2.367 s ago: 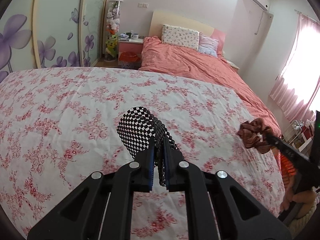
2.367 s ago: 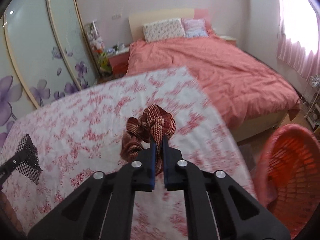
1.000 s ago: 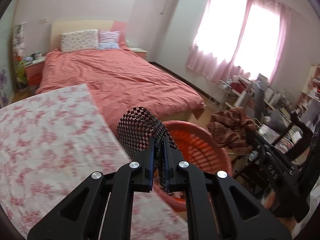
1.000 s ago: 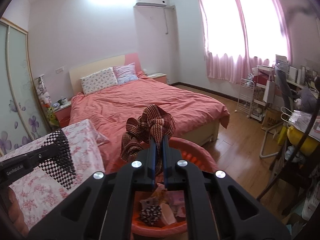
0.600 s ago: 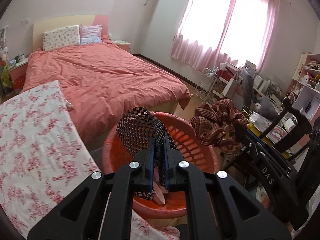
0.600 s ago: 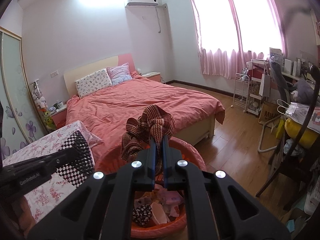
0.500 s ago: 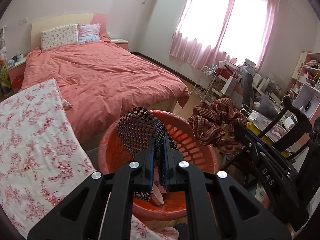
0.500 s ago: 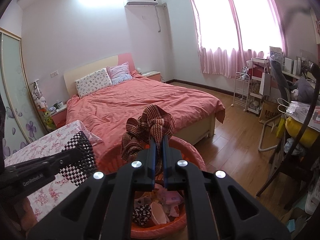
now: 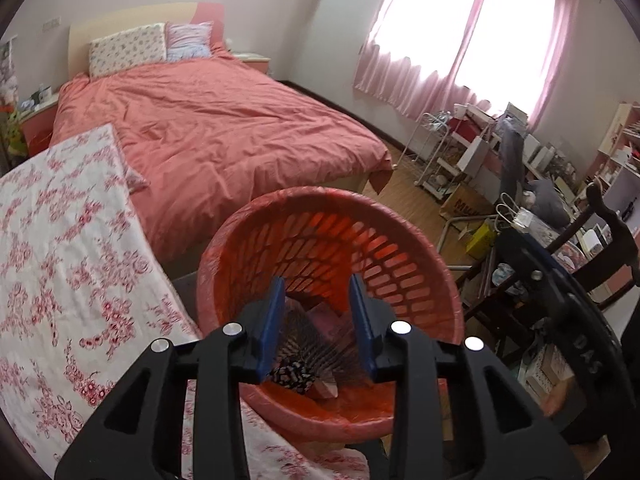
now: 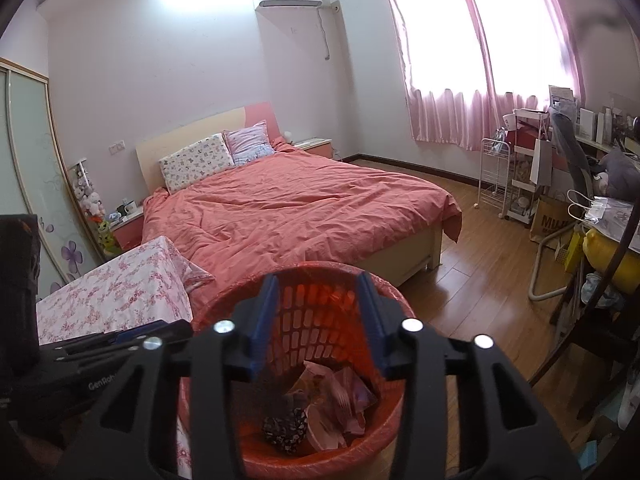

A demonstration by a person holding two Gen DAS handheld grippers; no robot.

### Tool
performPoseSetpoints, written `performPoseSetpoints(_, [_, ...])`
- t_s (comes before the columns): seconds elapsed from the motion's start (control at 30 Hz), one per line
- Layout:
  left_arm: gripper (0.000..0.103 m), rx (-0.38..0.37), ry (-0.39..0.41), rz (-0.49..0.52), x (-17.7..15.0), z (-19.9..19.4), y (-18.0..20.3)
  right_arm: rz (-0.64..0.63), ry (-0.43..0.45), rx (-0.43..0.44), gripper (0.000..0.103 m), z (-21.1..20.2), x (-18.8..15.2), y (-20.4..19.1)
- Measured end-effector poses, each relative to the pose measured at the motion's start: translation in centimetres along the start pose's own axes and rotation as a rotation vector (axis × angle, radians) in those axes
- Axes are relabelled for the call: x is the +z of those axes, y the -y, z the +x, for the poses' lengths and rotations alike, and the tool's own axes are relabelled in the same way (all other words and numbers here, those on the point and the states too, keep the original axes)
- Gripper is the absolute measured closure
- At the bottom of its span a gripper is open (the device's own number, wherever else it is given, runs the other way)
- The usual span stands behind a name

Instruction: Collect trash

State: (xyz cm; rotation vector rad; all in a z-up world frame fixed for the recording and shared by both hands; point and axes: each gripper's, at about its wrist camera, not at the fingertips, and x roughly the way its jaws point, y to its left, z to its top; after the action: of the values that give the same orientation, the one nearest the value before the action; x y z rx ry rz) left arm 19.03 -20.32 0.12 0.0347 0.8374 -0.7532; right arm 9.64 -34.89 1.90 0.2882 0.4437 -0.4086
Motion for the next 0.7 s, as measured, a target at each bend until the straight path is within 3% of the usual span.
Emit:
performPoseSetpoints(0.07, [0.070, 0.022, -0.002, -0.012, -0.2, -0.5, -0.6, -0.001, 0.002, -0.011, 0.051, -0.2, -0.2, 0.2])
performPoseSetpoints(0.13, [0.070, 0.041, 0.006, -0.019, -0.5, -1.4, -1.2, -0.006, 0.014, -0.023, 0.033, -0.9, -0.4, 0.5])
performPoseSetpoints(0.2, [0.066, 0.062, 0.023, -0.017, -0.8, -2.5, -1.6, -0.025, 0.043, -0.046, 0.021, -2.2, -0.5, 0.3])
performPoseSetpoints(0.3, [0.052, 0.112, 0.077, -0.009, -1.5, -5.2, -2.6, -0.059, 0.092, -0.075, 0.004, -4.4, -0.9, -0.3])
performPoseSetpoints(0.37, [0.038, 0.158, 0.128, -0.009, -2.6, -7.7, -3.2, -0.089, 0.130, -0.102, 0.004, -6.1, -1.2, -1.0])
performPoseSetpoints(0.57, [0.008, 0.308, 0.240, -0.031, -6.5, -13.9, -4.3, -0.190, 0.193, -0.231, 0.004, -10.7, -2.3, -3.7])
performPoseSetpoints(0.7, [0.002, 0.442, 0.298, -0.036, -9.2, -17.2, -4.4, -0.251, 0.219, -0.220, 0.004, -13.4, -4.2, -5.6])
